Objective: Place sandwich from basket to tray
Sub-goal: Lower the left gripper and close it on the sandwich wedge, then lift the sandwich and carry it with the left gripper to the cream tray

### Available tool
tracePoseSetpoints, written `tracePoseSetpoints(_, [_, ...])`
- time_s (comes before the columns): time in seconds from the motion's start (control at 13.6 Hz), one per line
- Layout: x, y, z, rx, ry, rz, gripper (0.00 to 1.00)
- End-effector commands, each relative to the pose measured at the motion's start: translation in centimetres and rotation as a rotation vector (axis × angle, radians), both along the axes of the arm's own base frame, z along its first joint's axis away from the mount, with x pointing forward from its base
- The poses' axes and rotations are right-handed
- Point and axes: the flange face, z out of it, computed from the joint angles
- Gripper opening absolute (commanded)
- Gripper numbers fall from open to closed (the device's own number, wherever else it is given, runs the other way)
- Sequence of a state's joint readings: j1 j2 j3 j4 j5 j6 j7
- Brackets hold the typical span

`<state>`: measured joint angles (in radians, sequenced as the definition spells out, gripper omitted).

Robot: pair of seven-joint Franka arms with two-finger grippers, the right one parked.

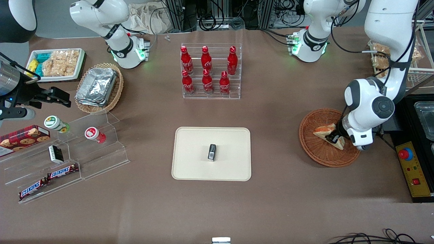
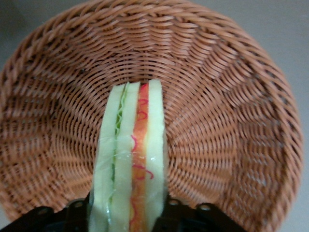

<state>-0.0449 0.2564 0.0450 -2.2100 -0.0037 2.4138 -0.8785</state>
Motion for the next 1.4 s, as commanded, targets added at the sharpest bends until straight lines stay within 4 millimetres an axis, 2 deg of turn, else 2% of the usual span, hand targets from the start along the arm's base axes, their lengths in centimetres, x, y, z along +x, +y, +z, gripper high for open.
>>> tracePoseSetpoints(0.0, [0.0, -1.5, 7.7, -0.010, 0.018, -0.160, 0.00])
tracePoseSetpoints(0.07, [0.7, -3.2, 9.9, -0.027, 0.037, -0.224, 0.00])
tracePoseSetpoints(0.15, [1.4, -6.1, 11.8, -0.039, 0.058, -0.303, 0.00])
tracePoseSetpoints(0.22, [2.0, -9.4, 12.9, -0.049, 0.059, -0.371, 0.00])
tracePoseSetpoints(0.29, [2.3, -12.7, 13.0, -0.061, 0.052, -0.436, 0.00])
tracePoseSetpoints(0.37, [2.2, -16.8, 12.6, -0.082, 0.046, -0.546, 0.00])
tracePoseSetpoints(0.44, [2.5, -22.0, 11.9, -0.119, 0.009, -0.681, 0.00])
tracePoseSetpoints(0.51, [3.1, -25.8, 11.3, -0.158, -0.037, -0.740, 0.00])
tracePoseSetpoints(0.66, [3.8, -30.6, 9.8, -0.207, -0.077, -0.813, 0.00])
tracePoseSetpoints(0.74, [2.8, -34.0, 8.9, -0.165, -0.082, -0.906, 0.00])
tracePoseSetpoints(0.81, [2.5, -36.2, 7.2, -0.146, -0.094, -0.951, 0.00])
tracePoseSetpoints(0.88, [3.5, -37.6, 6.0, -0.164, -0.145, -0.927, 0.00])
tracePoseSetpoints(1.03, [3.5, -39.2, 3.1, -0.172, -0.171, -0.936, 0.00])
tracePoseSetpoints(1.1, [3.4, -39.5, 1.7, -0.167, -0.163, -0.949, 0.00])
tracePoseSetpoints(1.32, [4.9, -39.6, -0.2, -0.179, -0.162, -0.935, 0.00])
